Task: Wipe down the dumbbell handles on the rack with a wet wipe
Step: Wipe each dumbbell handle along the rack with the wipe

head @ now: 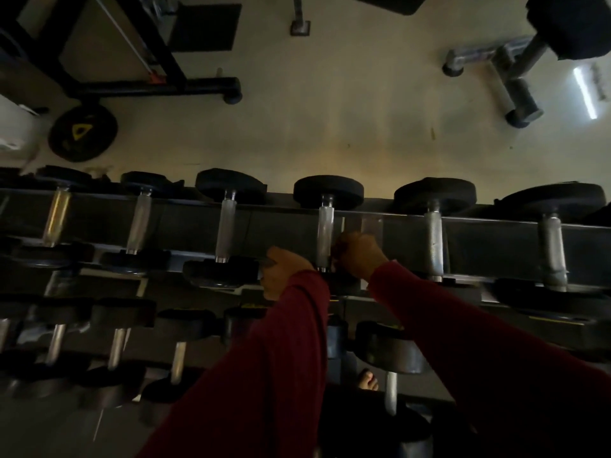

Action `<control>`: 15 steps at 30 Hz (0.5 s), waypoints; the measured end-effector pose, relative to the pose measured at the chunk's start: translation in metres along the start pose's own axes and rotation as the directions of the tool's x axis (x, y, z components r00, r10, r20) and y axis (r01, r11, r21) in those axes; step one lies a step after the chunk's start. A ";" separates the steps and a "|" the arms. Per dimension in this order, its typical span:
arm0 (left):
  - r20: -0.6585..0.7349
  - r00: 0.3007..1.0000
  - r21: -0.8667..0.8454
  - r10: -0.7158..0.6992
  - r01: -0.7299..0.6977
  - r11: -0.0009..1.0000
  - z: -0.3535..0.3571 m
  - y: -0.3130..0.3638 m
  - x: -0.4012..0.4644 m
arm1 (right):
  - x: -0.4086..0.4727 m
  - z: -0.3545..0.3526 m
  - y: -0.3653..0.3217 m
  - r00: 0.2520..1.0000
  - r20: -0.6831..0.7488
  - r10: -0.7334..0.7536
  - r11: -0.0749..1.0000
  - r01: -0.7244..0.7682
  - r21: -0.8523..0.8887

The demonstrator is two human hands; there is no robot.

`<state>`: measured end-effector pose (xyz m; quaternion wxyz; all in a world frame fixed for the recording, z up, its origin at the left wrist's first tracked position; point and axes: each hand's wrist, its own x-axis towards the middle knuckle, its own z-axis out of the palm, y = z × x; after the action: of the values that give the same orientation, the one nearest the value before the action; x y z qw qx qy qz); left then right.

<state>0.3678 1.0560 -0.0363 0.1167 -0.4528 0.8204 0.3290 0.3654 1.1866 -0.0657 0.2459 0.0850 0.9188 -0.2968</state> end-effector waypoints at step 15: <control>-0.016 0.966 -0.521 -0.256 0.211 0.827 0.005 0.001 -0.001 | 0.001 0.001 0.003 0.998 -0.001 0.056 0.983 -0.055 0.177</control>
<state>0.3676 1.0602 -0.0389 -0.0042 -0.5780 0.6450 0.4999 0.3654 1.1888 -0.0686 0.2428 0.1332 0.8867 -0.3701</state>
